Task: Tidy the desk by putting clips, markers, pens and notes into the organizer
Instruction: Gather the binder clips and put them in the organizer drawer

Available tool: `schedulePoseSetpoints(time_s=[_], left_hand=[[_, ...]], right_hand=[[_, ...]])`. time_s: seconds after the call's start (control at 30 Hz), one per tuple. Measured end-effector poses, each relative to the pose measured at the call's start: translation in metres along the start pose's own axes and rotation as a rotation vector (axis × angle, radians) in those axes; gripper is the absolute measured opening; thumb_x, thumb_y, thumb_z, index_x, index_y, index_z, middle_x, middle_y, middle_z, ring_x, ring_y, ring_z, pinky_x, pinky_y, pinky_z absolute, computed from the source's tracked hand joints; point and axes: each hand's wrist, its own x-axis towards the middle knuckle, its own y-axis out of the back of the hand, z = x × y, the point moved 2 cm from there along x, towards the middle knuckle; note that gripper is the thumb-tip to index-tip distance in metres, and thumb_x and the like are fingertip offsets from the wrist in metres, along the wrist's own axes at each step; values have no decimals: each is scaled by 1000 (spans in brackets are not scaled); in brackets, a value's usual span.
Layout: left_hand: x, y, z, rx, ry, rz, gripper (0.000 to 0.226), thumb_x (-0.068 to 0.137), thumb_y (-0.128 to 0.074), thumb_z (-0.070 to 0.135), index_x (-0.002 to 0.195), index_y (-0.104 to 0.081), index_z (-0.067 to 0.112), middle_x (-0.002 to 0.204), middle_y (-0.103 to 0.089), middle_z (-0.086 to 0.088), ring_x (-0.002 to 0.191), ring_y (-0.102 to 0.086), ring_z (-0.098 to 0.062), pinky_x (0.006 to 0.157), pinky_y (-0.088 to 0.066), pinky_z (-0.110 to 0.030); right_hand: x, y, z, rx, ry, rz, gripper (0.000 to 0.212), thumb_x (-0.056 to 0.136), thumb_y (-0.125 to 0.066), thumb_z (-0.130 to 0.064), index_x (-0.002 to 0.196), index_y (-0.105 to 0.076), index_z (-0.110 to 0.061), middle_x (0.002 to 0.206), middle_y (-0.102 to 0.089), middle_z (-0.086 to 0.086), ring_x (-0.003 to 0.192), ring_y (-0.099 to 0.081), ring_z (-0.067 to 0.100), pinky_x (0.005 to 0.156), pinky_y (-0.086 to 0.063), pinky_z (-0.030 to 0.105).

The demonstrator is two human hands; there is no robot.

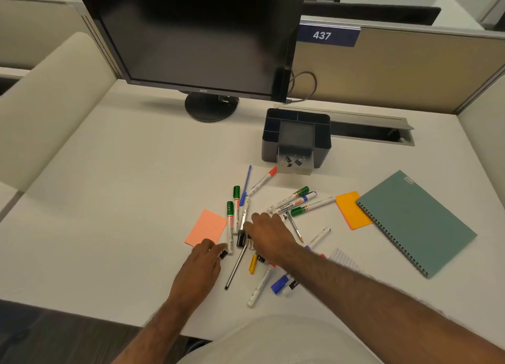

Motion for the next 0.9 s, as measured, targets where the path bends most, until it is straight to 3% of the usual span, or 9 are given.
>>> schedulePoseSetpoints(time_s=[0.23,0.5,0.63,0.8,0.9], left_hand=[[0,6,2,3,-65,-26,34,95,-62,23,129,-61,22,122,-56,1,95,-57,-10,74,-46,-15],[4,7,1,21,-68,-47,27,98,-58,29,123,-65,22,117,-58,5,98,-55,-7,79,-47,-17],[5,9,0,12,-80,-56,30,98,-58,27,127,-62,22,113,-57,6,94,-53,-6,75,-46,-18],[11,8,-5,38,-84,-104,31,99,-56,31,128,-62,24,111,-54,10,93,-51,-3,76,-49,-18],[15,10,-5,29,-77,-122,25,99,-56,34,121,-63,26,109,-48,14,89,-52,-3,73,-48,-17]], right_hand=[[-9,2,1,-52,104,41,56,72,-84,-18,122,-58,-15,110,-62,12,99,-58,28,87,-45,50],[-11,0,6,34,182,76,51,73,-81,-15,117,-56,-14,99,-64,10,83,-60,22,82,-49,47],[6,29,36,149,-39,240,40,73,-70,-12,109,-55,-20,82,-54,-2,70,-43,10,77,-51,41],[33,84,120,222,-401,320,20,82,-66,-18,92,-50,-26,81,-53,-4,70,-52,15,75,-52,40],[36,94,157,304,-504,326,21,84,-67,-19,96,-50,-25,89,-58,0,72,-54,17,74,-53,40]])
